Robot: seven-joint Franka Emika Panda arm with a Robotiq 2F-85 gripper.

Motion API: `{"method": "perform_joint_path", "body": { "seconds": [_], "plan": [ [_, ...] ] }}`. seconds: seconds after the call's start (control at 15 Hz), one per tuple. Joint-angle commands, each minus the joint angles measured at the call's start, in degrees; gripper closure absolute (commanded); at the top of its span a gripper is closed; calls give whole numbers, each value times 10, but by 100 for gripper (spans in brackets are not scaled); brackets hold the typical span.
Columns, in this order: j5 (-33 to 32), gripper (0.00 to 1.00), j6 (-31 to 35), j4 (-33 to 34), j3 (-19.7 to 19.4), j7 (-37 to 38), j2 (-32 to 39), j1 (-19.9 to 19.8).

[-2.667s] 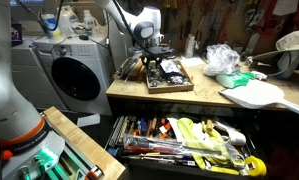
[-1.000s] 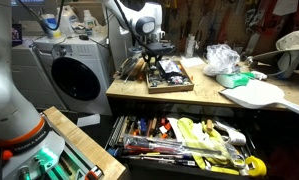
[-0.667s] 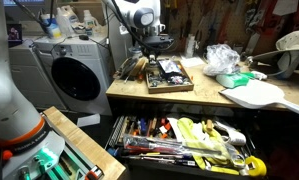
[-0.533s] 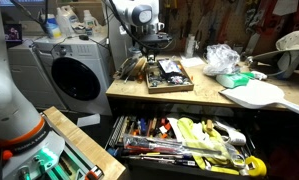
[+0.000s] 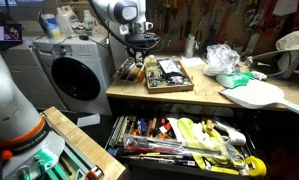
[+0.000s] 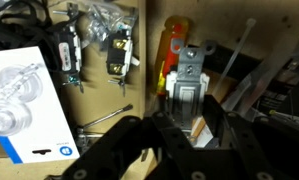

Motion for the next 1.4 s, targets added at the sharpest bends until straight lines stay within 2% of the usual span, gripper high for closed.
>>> {"method": "perform_joint_path", "body": {
  "seconds": [0.0, 0.33, 0.73, 0.93, 1.13, 1.33],
  "plan": [
    [-2, 85, 48, -109, -18, 21, -76, 19],
    [-11, 85, 103, -192, -40, 67, -111, 23],
    [2, 85, 217, -223, -65, 16, -75, 28],
    [-8, 85, 223, -228, -67, -4, -66, 29],
    [2, 85, 211, -229, -68, -39, -59, 29],
    [16, 85, 230, -228, -67, -57, -47, 27]
  ]
}}
